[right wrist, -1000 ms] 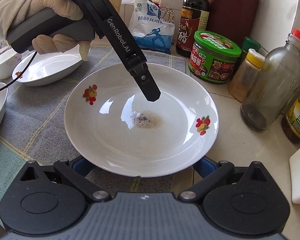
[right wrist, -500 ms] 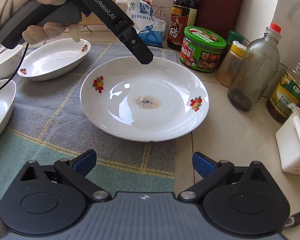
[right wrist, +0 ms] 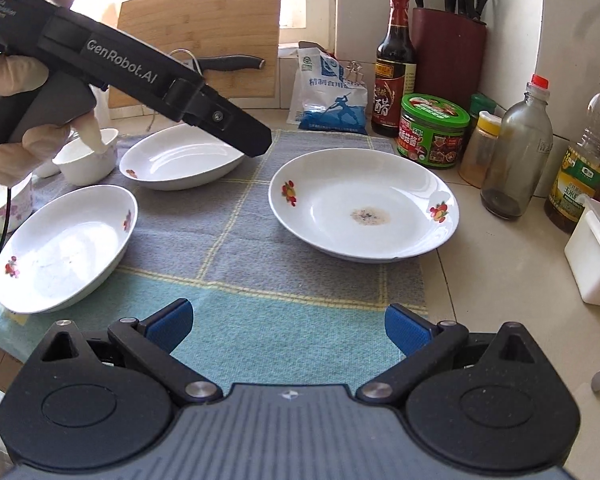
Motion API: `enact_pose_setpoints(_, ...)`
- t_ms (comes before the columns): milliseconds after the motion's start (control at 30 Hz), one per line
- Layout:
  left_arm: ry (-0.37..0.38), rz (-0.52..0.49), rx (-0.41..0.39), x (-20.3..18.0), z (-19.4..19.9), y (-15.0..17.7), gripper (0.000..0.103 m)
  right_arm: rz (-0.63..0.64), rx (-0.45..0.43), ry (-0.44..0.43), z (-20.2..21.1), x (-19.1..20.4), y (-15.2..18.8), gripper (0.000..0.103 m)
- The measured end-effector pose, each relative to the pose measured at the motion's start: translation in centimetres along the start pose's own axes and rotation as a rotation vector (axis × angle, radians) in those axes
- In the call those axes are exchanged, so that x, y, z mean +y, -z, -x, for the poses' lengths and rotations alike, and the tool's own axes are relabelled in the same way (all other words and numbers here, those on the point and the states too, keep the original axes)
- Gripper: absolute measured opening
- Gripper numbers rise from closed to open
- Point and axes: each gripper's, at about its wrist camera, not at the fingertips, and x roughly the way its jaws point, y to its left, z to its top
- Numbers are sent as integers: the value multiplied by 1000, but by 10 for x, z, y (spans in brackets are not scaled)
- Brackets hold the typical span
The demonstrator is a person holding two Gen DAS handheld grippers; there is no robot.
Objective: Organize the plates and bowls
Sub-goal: 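Reach the left gripper to the large flat flower-print plate's rim and grasp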
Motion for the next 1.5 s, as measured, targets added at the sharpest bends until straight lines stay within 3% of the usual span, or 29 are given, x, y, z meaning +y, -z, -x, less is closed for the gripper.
enact_pose_setpoints(400, -250, 228, 3, -22, 68, 93, 93, 122, -19, -131, 26, 39, 23, 103)
enact_pose_setpoints(733, -375, 360, 18, -23, 112, 155, 93, 193, 2, -248, 21, 65, 26, 103)
enact_pose_setpoints(1167, -383, 320, 77, 16, 116, 211, 94, 98, 61, -318, -24, 86, -15, 103)
enact_pose_setpoints(1333, -312, 320, 78, 38, 103, 218, 94, 76, 110, -352, -42, 101, -28, 103)
enact_pose_setpoints(1500, -232, 223, 73, 47, 92, 217, 97, 89, 171, -360, -61, 114, -35, 103)
